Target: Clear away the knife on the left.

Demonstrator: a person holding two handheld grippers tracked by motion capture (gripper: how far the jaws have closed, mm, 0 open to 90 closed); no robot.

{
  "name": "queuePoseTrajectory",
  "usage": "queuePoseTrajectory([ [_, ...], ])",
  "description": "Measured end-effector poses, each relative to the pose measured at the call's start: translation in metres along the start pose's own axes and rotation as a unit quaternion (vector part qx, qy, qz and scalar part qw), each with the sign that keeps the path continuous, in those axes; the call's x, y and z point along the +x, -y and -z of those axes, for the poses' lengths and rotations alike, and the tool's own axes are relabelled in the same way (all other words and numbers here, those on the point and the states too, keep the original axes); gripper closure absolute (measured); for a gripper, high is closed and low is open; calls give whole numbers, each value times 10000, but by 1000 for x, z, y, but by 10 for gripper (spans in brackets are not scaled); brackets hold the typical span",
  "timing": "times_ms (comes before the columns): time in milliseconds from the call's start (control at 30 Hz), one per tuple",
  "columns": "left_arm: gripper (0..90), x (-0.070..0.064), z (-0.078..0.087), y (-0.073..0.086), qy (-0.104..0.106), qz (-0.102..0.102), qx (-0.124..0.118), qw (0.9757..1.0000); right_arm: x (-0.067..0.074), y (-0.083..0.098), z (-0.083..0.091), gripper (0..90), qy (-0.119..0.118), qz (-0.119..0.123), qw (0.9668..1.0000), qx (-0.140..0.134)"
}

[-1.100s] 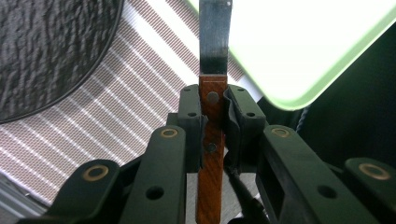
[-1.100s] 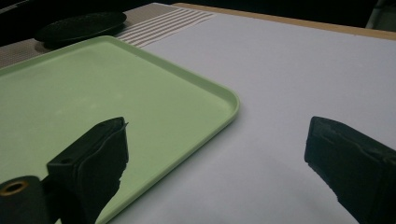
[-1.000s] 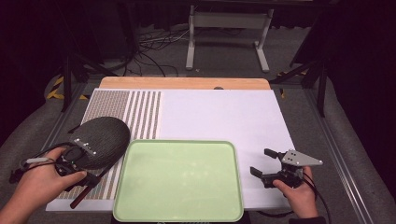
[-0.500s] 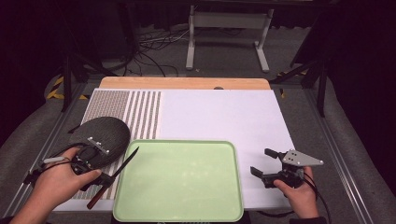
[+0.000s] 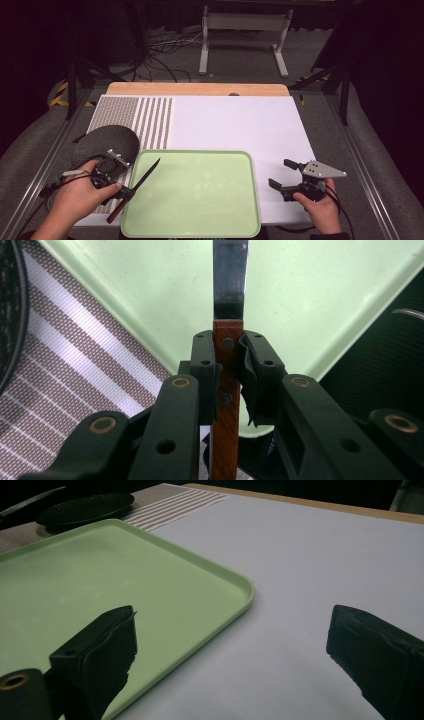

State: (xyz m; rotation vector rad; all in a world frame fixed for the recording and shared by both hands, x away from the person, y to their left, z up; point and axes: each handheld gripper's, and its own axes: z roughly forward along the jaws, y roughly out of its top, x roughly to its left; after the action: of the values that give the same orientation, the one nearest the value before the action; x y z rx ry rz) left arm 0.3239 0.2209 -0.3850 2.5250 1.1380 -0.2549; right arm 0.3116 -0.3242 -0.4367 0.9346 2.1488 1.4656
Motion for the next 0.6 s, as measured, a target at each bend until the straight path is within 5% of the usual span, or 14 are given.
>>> queuePoseTrajectory([
  [600,775,-9,-23,-7,339,-92,-112,9993,0,1,0,66,5,1,10000,16],
])
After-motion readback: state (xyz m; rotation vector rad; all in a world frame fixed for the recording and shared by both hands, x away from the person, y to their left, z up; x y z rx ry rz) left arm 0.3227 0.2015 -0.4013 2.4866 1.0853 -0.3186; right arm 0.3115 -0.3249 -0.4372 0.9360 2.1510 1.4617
